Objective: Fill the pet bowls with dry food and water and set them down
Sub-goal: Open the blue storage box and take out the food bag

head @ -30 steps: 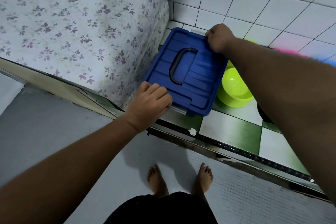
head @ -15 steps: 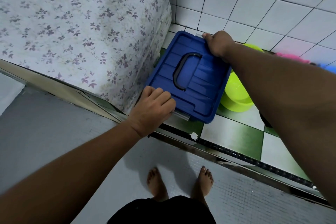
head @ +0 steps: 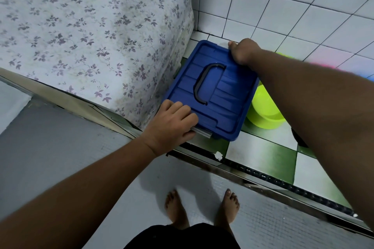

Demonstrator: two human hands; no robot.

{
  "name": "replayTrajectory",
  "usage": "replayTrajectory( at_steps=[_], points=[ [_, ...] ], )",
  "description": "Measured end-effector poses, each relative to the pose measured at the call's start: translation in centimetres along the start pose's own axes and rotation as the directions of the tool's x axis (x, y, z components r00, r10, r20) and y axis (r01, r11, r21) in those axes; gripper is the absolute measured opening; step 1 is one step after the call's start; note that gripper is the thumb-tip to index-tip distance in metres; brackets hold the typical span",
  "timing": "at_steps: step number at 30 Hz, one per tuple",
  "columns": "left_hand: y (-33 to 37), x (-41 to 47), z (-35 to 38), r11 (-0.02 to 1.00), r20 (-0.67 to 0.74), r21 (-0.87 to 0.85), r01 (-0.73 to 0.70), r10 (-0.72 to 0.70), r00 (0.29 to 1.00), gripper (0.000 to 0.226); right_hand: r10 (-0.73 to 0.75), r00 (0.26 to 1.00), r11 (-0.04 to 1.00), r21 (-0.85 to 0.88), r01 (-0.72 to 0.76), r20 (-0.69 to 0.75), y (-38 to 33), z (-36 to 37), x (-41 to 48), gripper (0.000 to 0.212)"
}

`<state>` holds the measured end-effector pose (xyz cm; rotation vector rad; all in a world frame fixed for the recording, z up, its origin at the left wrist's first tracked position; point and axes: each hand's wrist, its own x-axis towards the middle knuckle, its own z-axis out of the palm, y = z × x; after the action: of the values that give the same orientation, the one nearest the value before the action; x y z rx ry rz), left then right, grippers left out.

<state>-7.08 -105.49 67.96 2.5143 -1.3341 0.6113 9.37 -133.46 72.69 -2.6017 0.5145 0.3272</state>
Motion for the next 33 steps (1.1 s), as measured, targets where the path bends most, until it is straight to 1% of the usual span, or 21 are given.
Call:
replayTrajectory(
  at_steps=[5, 8, 10, 12, 13, 15, 17, 19, 20, 21, 22, 23, 24, 25, 26, 27, 28, 30, 31, 32, 33],
  points=[
    [0.0, 0.1, -0.4, 1.000, 0.028, -0.016, 0.000, 0.001, 1.000, 0.035, -0.006, 1.000, 1.000, 0.004, 0.006, 0.013, 0.1, -0.4, -0.2, 0.067],
    [0.2, -0.1, -1.2, 0.995, 0.051, -0.087, 0.039, -0.034, 0.998, 0.043, -0.008, 1.000, 1.000, 0.001, 0.008, -0.008, 0.4, -0.7, -0.7, 0.067],
    [0.5, 0.3, -1.9, 0.974, 0.039, -0.181, 0.133, -0.128, 0.991, 0.042, -0.024, 0.997, 0.999, 0.028, 0.026, -0.076, 0.9, -0.9, -1.0, 0.067],
    [0.0, 1.5, -2.5, 0.925, 0.010, -0.246, 0.291, -0.297, 0.955, 0.033, 0.001, 0.983, 0.999, 0.048, 0.008, -0.183, 1.3, -1.0, -1.7, 0.066],
    [-0.6, 2.5, -2.7, 0.885, 0.013, -0.261, 0.384, -0.395, 0.919, 0.030, 0.024, 0.975, 0.999, 0.040, -0.016, -0.222, 1.5, -1.1, -2.2, 0.064],
    [-2.1, 4.7, -2.8, 0.787, 0.064, -0.248, 0.565, -0.569, 0.820, 0.026, 0.066, 0.966, 0.998, -0.006, -0.070, -0.251, 1.7, -1.3, -3.5, 0.058],
    [-3.7, 7.0, -3.0, 0.672, 0.196, -0.194, 0.714, -0.687, 0.700, 0.037, 0.074, 0.967, 0.990, -0.096, -0.100, -0.243, 1.8, -1.4, -5.0, 0.052],
    [-4.4, 8.4, -3.0, 0.561, 0.364, -0.158, 0.813, -0.732, 0.576, 0.049, 0.108, 0.968, 0.980, -0.140, -0.142, -0.225, 2.6, -1.4, -5.6, 0.049],
    [-4.5, 8.8, -2.9, 0.521, 0.425, -0.141, 0.841, -0.736, 0.527, 0.051, 0.128, 0.971, 0.975, -0.153, -0.160, -0.201, 2.9, -1.4, -6.1, 0.046],
    [-4.4, 9.0, -2.8, 0.501, 0.466, -0.124, 0.857, -0.733, 0.496, 0.051, 0.107, 0.979, 0.973, -0.184, -0.139, -0.174, 3.3, -1.3, -6.4, 0.036],
    [-4.3, 9.1, -2.7, 0.494, 0.485, -0.110, 0.863, -0.731, 0.480, 0.050, 0.063, 0.987, 0.970, -0.223, -0.096, -0.150, 3.7, -1.2, -7.0, 0.023],
    [-4.2, 9.2, -2.8, 0.495, 0.489, -0.095, 0.864, -0.732, 0.474, 0.049, 0.020, 0.995, 0.959, -0.280, -0.047, -0.100, 3.6, -1.2, -7.6, 0.017],
    [-4.1, 9.4, -2.9, 0.499, 0.487, -0.080, 0.863, -0.735, 0.471, 0.048, -0.001, 0.999, 0.943, -0.332, -0.013, -0.044, 3.4, -1.2, -8.3, 0.019],
    [-4.0, 9.5, -3.0, 0.503, 0.490, -0.068, 0.862, -0.736, 0.468, 0.049, 0.002, 1.000, 0.943, -0.332, -0.004, -0.006, 3.1, -1.2, -8.9, 0.023],
    [-4.0, 9.6, -3.1, 0.503, 0.494, -0.059, 0.862, -0.736, 0.463, 0.049, 0.018, 1.000, 0.955, -0.297, -0.015, 0.007, 2.9, -1.2, -9.7, 0.026],
    [-4.0, 9.6, -3.3, 0.503, 0.499, -0.053, 0.863, -0.735, 0.459, 0.049, -0.001, 0.999, 0.947, -0.321, 0.013, 0.036, 2.7, -1.3, -10.1, 0.025],
    [-4.0, 9.8, -3.5, 0.507, 0.498, -0.052, 0.860, -0.734, 0.462, 0.047, 0.010, 0.999, 0.947, -0.321, 0.002, 0.038, 2.5, -1.4, -10.6, 0.024],
    [-4.2, 10.0, -3.8, 0.515, 0.484, -0.056, 0.855, -0.735, 0.475, 0.032, 0.020, 1.000, 0.956, -0.292, -0.018, 0.004, 2.4, -1.6, -11.7, 0.033],
    [-4.3, 10.2, -3.9, 0.515, 0.475, -0.059, 0.855, -0.739, 0.478, 0.028, -0.027, 0.999, 0.948, -0.317, 0.031, 0.017, 2.6, -1.6, -11.7, 0.039],
    [-4.3, 10.4, -4.1, 0.512, 0.466, -0.066, 0.856, -0.743, 0.480, 0.028, -0.035, 0.999, 0.954, -0.299, 0.033, 0.000, 2.6, -1.9, -12.0, 0.041],
    [-4.3, 10.7, -4.3, 0.506, 0.457, -0.072, 0.859, -0.749, 0.479, 0.029, -0.058, 0.998, 0.946, -0.321, 0.053, -0.004, 2.5, -2.3, -12.2, 0.041]
  ],
)
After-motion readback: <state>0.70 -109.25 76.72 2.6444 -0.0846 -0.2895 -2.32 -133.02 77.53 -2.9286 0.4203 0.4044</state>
